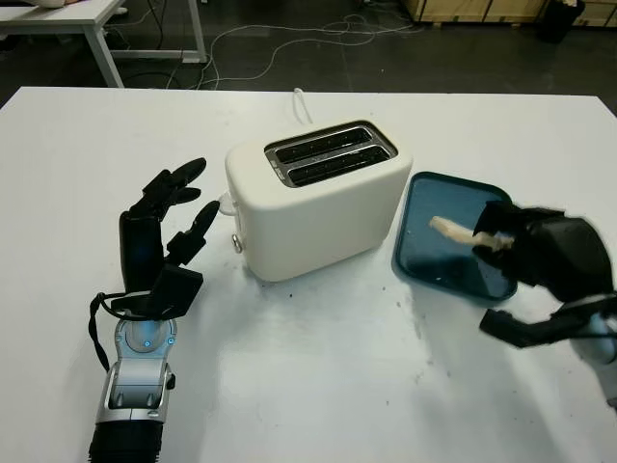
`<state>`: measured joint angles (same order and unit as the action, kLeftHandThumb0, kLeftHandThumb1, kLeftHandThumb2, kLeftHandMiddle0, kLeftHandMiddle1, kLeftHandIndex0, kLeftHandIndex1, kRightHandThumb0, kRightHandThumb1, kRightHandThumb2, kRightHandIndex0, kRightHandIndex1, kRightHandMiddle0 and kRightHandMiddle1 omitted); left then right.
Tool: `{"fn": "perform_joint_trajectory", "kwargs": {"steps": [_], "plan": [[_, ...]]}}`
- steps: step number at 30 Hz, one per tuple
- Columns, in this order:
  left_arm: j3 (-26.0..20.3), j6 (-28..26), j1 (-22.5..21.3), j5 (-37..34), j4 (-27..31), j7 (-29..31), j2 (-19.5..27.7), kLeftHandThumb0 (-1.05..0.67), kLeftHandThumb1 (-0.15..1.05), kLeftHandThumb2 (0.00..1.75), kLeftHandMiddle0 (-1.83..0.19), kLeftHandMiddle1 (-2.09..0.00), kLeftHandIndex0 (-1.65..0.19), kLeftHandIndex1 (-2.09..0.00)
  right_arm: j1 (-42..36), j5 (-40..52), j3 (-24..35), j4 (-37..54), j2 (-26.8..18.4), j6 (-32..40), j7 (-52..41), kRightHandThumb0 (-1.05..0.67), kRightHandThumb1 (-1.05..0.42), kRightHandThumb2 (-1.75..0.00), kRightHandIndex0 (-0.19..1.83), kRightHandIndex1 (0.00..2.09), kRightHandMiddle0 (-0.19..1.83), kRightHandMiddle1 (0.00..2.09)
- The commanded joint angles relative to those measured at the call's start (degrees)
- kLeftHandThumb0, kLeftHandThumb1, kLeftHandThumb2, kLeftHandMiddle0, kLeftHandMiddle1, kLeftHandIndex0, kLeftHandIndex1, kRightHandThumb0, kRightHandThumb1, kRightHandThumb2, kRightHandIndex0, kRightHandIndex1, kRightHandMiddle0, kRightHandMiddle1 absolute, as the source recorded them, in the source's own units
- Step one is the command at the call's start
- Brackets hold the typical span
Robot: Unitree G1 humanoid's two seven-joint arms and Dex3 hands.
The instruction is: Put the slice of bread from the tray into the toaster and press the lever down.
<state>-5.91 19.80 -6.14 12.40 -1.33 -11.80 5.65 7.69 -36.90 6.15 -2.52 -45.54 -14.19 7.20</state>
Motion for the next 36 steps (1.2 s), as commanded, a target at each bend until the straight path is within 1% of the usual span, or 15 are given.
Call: {"fn": "perform_joint_trajectory", "kwargs": {"steps": [1, 3, 4, 5, 6, 8, 9, 11, 12, 13, 14, 16, 23, 29, 36], "plan": [[0.1, 0.5, 0.0, -0.2, -0.2, -0.2, -0.1, -0.45, 0.92, 0.25, -0.34, -1.11, -0.61, -0.28, 4.5, 1.4, 0.7, -2.0, -3.2, -2.2, -1.7, -0.40, -0.92, -0.34, 0.71, 1.75, 0.64, 1.41], [0.1, 0.6, 0.0, -0.4, -0.3, -0.2, -0.1, -0.45, 0.92, 0.25, -0.34, -1.12, -0.61, -0.28, 9.7, 4.1, 0.5, -5.6, -5.3, -4.7, -4.2, -0.39, -0.92, -0.37, 0.63, 1.75, 0.65, 1.22], [0.1, 0.3, 0.2, -0.4, 0.0, -0.2, -0.2, -0.45, 0.92, 0.25, -0.34, -1.12, -0.61, -0.28, 12.5, 5.5, 0.3, -7.8, -6.1, -6.4, -5.3, -0.37, -0.92, -0.32, 0.66, 1.75, 0.72, 1.07], [0.1, 0.2, 0.3, -0.2, 0.2, -0.3, -0.2, -0.45, 0.92, 0.25, -0.34, -1.12, -0.61, -0.28, 15.9, 5.2, -0.6, -10.6, -7.3, -8.2, -5.6, -0.36, -0.92, -0.28, 0.68, 1.75, 0.76, 1.06], [0.1, 0.1, 0.4, 0.0, 0.3, -0.5, -0.2, -0.45, 0.92, 0.25, -0.35, -1.12, -0.61, -0.29, 19.0, 5.3, -1.3, -13.0, -8.1, -9.6, -6.3, -0.34, -0.92, -0.23, 0.68, 1.75, 0.74, 1.22], [0.1, 0.2, 0.5, 0.1, 0.3, -0.5, -0.1, -0.45, 0.92, 0.25, -0.35, -1.12, -0.61, -0.29, 24.3, 7.2, -2.3, -16.5, -8.4, -11.7, -8.9, -0.33, -0.92, -0.17, 0.69, 1.75, 0.74, 1.30], [0.1, 0.5, 0.5, 0.1, 0.2, -0.6, -0.1, -0.44, 0.92, 0.25, -0.35, -1.12, -0.61, -0.29, 27.3, 9.4, -2.9, -18.4, -8.3, -13.2, -11.2, -0.30, -0.92, -0.14, 0.70, 1.75, 0.66, 1.48], [0.0, 0.9, 0.4, 0.0, 0.0, -0.6, 0.0, -0.44, 0.92, 0.25, -0.35, -1.12, -0.61, -0.29, 32.3, 12.3, -3.8, -21.7, -8.1, -15.7, -14.9, -0.28, -0.92, -0.12, 0.71, 1.75, 0.56, 1.66], [-0.1, 1.0, 0.4, -0.3, -0.1, -0.5, 0.0, -0.44, 0.92, 0.25, -0.35, -1.12, -0.61, -0.29, 34.9, 13.6, -4.2, -23.1, -7.9, -16.2, -16.8, -0.27, -0.92, -0.10, 0.71, 1.75, 0.60, 1.60], [-0.1, 0.9, 0.5, -0.5, -0.1, -0.4, -0.1, -0.44, 0.92, 0.25, -0.35, -1.12, -0.61, -0.29, 37.5, 15.1, -4.6, -24.9, -7.4, -17.2, -18.4, -0.27, -0.92, -0.10, 0.71, 1.75, 0.70, 1.42], [-0.2, 0.9, 0.5, -0.8, -0.1, -0.2, -0.1, -0.44, 0.92, 0.25, -0.35, -1.12, -0.61, -0.30, 40.5, 16.9, -5.0, -26.7, -6.7, -18.0, -20.3, -0.26, -0.92, -0.09, 0.73, 1.75, 0.76, 1.33], [-0.2, 1.1, 0.6, -1.2, -0.2, 0.1, 0.1, -0.45, 0.92, 0.25, -0.34, -1.11, -0.61, -0.30, 45.1, 19.8, -5.6, -29.6, -5.2, -19.7, -23.2, -0.29, -0.92, -0.07, 0.75, 1.75, 0.72, 1.46], [-0.1, 0.5, 0.8, 0.9, 0.2, -1.4, -0.2, -0.47, 0.92, 0.24, -0.37, -1.09, -0.61, -0.30, 58.6, 27.4, -8.0, -37.2, 1.8, -19.8, -34.6, -0.39, -0.92, -0.06, 0.81, 1.75, 0.72, 1.60], [-0.1, 0.9, 0.8, 0.4, -0.1, -1.2, 0.0, -0.45, 0.92, 0.24, -0.37, -1.08, -0.61, -0.29, 65.1, 27.8, -10.8, -40.8, 7.8, -14.7, -40.4, -0.36, -0.92, -0.03, 0.99, 1.75, 0.88, 1.64], [-0.1, 1.2, 0.9, 0.3, -0.3, -1.2, -0.1, -0.45, 0.92, 0.25, -0.36, -1.09, -0.62, -0.30, 68.6, 27.5, -13.7, -44.7, 14.2, -8.7, -46.8, -0.28, -0.92, -0.11, 1.07, 1.75, 0.89, 1.74]]}}
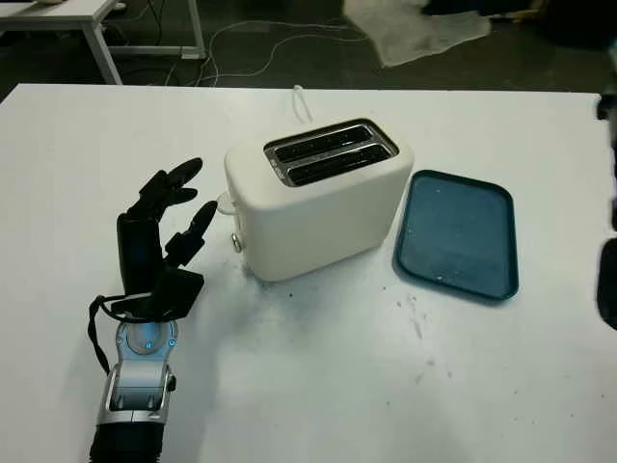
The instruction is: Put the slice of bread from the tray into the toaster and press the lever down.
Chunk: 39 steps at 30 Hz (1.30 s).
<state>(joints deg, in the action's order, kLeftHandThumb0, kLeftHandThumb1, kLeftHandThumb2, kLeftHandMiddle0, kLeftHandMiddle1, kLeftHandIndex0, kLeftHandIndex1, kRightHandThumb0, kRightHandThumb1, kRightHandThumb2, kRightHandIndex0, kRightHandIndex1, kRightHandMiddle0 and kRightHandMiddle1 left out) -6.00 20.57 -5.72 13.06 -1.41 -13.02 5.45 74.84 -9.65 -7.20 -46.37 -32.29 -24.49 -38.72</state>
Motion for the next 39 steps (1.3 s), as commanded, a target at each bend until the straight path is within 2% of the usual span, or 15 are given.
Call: {"fn": "perform_joint_trajectory", "kwargs": {"steps": [1, 7, 13, 21, 32, 39], "plan": [[-0.1, 0.3, 0.5, -0.4, -0.1, 0.0, 0.1, -0.45, 0.92, 0.25, -0.36, -1.09, -0.62, -0.30, 1.6, 0.5, -0.5, -1.3, 1.6, 2.2, -1.7, -0.27, -0.92, -0.13, 1.08, 1.75, 0.89, 1.74], [-0.1, 0.5, 0.6, -0.6, -0.1, 0.0, 0.0, -0.45, 0.92, 0.25, -0.36, -1.09, -0.61, -0.30, 2.0, 0.4, -1.4, -4.5, 4.2, 1.9, -4.9, -0.37, -0.92, -0.18, 1.09, 1.75, 0.89, 1.75], [-0.1, 0.7, 0.5, -0.5, -0.4, -0.1, 0.1, -0.45, 0.92, 0.25, -0.36, -1.08, -0.61, -0.30, 2.3, -0.5, -3.0, -6.5, 4.4, 0.2, -7.7, -0.47, -0.92, -0.21, 1.09, 1.75, 0.88, 1.75], [-0.1, 0.6, 0.7, -0.8, -0.3, -0.1, 0.0, -0.45, 0.92, 0.25, -0.36, -1.08, -0.61, -0.30, 2.4, -1.8, -3.5, -7.2, 3.6, -0.7, -7.2, -0.48, -0.92, -0.23, 1.08, 1.75, 0.87, 1.75], [0.1, 0.1, 0.2, -0.3, -0.2, -0.3, -0.1, -0.47, 0.92, 0.24, -0.38, -1.08, -0.62, -0.30, 3.9, 0.1, -1.6, -6.7, 3.0, 2.4, -9.9, -0.50, -0.92, -0.23, 1.11, 1.75, 0.91, 1.75], [0.1, 0.1, 0.2, 0.0, -0.2, -0.4, 0.0, -0.46, 0.92, 0.24, -0.37, -1.08, -0.62, -0.30, 4.2, -1.8, -3.1, -6.4, 2.8, 3.0, -10.5, -0.50, -0.92, -0.25, 1.09, 1.75, 0.90, 1.75]]}}
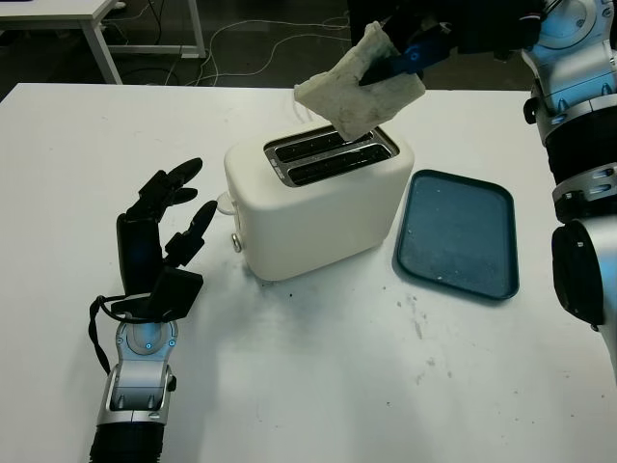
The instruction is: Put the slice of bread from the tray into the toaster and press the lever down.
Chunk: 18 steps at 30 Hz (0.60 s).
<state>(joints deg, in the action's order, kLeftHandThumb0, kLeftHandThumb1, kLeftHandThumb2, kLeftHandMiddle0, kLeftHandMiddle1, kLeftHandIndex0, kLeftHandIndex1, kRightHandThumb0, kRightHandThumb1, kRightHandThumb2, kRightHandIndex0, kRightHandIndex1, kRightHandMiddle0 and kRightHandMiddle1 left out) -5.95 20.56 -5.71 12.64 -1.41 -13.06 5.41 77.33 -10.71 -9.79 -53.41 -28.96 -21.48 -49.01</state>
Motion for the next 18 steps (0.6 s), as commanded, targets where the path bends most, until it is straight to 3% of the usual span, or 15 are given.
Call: {"fn": "perform_joint_trajectory", "kwargs": {"steps": [1, 18], "plan": [[0.1, -0.1, 0.2, 0.2, -0.1, -0.2, 0.1, -0.46, 0.92, 0.24, -0.37, -1.08, -0.62, -0.30, 1.7, -0.9, -0.8, 0.5, -0.5, -0.4, -0.4, -0.50, -0.92, -0.25, 1.09, 1.75, 0.91, 1.75], [0.1, -0.5, 0.3, 0.2, 0.4, -0.4, -0.3, -0.46, 0.92, 0.23, -0.38, -1.08, -0.63, -0.31, 1.9, -3.8, -4.3, -5.8, 0.6, -0.6, -5.4, -0.52, -0.92, -0.26, 1.06, 1.75, 0.88, 1.75]]}}
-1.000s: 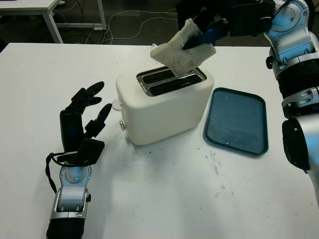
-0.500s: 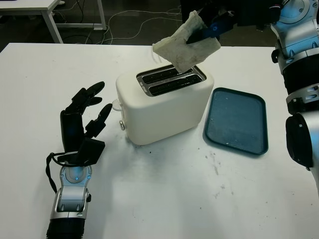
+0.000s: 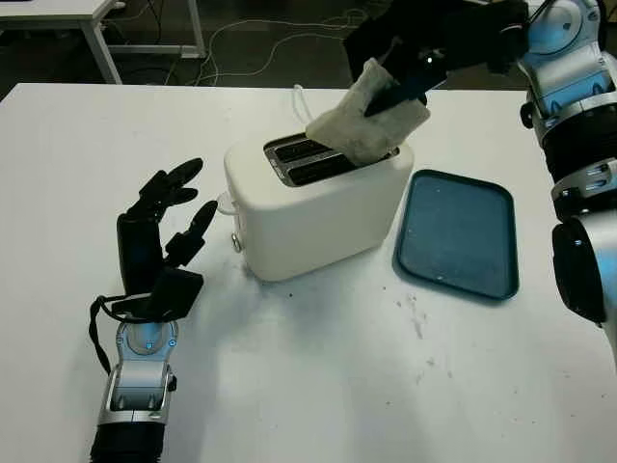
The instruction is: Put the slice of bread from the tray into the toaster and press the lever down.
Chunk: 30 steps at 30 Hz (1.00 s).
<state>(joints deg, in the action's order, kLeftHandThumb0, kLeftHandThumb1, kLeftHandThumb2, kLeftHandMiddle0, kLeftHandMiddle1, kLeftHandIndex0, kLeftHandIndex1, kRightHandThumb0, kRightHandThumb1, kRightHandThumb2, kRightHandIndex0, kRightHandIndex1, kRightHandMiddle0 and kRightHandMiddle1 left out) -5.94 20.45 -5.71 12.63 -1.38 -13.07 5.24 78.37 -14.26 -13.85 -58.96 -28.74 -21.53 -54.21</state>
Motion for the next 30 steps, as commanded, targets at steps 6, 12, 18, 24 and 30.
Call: {"fn": "perform_joint_trajectory", "kwargs": {"steps": [6, 12, 18, 24, 30], "plan": [[0.1, -0.7, 0.4, -0.3, 0.6, 0.2, -0.2, -0.45, 0.92, 0.24, -0.36, -1.08, -0.61, -0.31, 0.5, -1.1, -1.5, 1.3, 0.9, -1.1, -1.2, -0.46, -0.92, -0.25, 1.08, 1.75, 0.90, 1.75], [0.3, -0.6, 0.3, 0.1, 0.5, -0.2, -0.3, -0.46, 0.92, 0.24, -0.37, -1.07, -0.62, -0.31, 1.1, -2.4, -3.6, 3.3, 2.1, 0.6, -2.9, -0.42, -0.92, -0.23, 1.13, 1.75, 0.92, 1.75], [0.4, -0.1, 0.2, 0.7, 0.2, -0.8, -0.5, -0.46, 0.92, 0.23, -0.37, -1.07, -0.62, -0.31, 1.1, -2.9, -4.2, 4.8, 4.4, 0.5, -4.1, -0.42, -0.92, -0.19, 1.16, 1.75, 0.94, 1.75], [0.4, 0.0, 0.4, 0.5, 0.2, -0.8, -0.6, -0.46, 0.92, 0.24, -0.37, -1.07, -0.62, -0.31, 1.2, -4.9, -6.4, 7.8, 5.9, 3.8, -4.1, -0.47, -0.92, -0.16, 1.13, 1.75, 0.92, 1.74], [0.4, 0.0, 0.7, 0.2, 0.2, -0.6, -0.6, -0.47, 0.92, 0.24, -0.38, -1.07, -0.62, -0.31, -0.9, -5.5, -6.8, 10.9, 5.9, 4.2, -2.4, -0.54, -0.92, -0.13, 1.05, 1.75, 0.84, 1.73]]}}
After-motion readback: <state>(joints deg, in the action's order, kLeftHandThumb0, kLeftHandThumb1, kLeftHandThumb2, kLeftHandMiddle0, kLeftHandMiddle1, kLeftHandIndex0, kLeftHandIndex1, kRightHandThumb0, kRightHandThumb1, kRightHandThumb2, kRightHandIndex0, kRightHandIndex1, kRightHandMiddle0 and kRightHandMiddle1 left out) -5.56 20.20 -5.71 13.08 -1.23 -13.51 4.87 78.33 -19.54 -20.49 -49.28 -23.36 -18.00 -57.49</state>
